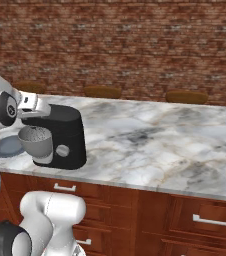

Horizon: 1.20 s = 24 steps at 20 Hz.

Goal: Add butter and sugar cubes to the stand mixer bowl and then turn on the stand mixer to begin making frosting.

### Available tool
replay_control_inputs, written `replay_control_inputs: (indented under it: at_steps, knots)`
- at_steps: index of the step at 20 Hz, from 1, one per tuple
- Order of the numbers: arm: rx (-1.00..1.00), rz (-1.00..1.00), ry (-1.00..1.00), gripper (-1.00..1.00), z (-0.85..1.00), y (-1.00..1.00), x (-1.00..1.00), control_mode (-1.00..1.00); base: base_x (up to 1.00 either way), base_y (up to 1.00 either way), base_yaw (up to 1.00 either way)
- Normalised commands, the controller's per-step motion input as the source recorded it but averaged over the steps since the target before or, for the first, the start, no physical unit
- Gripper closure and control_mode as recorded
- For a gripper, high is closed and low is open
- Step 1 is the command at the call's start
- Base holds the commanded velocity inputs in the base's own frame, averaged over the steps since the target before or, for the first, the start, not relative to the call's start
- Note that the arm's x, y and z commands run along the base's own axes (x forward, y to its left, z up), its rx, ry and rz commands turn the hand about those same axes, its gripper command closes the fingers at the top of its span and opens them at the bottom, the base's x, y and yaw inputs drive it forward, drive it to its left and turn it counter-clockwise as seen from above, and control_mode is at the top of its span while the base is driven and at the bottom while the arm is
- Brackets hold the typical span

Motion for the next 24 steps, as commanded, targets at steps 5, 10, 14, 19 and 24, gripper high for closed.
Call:
replay_control_inputs:
  at_steps: [5, 10, 14, 19, 24]
  knots:
    - [-0.25, -0.07, 0.00, -1.00, -0.39, -0.31, 0.00, -1.00, 0.00, 0.00, 0.00]
    - [-0.18, 0.00, 0.07, -1.00, -0.46, -0.42, 0.00, -1.00, 0.00, 0.00, 0.00]
    - [-0.13, 0.00, 0.10, -1.00, -0.58, -0.32, 0.00, -1.00, 0.00, 0.00, 0.00]
    - [-0.04, 0.02, 0.07, -1.00, -0.69, -0.11, 0.00, -1.00, 0.00, 0.00, 0.00]
    - [0.00, 0.04, 0.03, -1.00, -0.53, 0.00, 0.00, -1.00, 0.00, 0.00, 0.00]
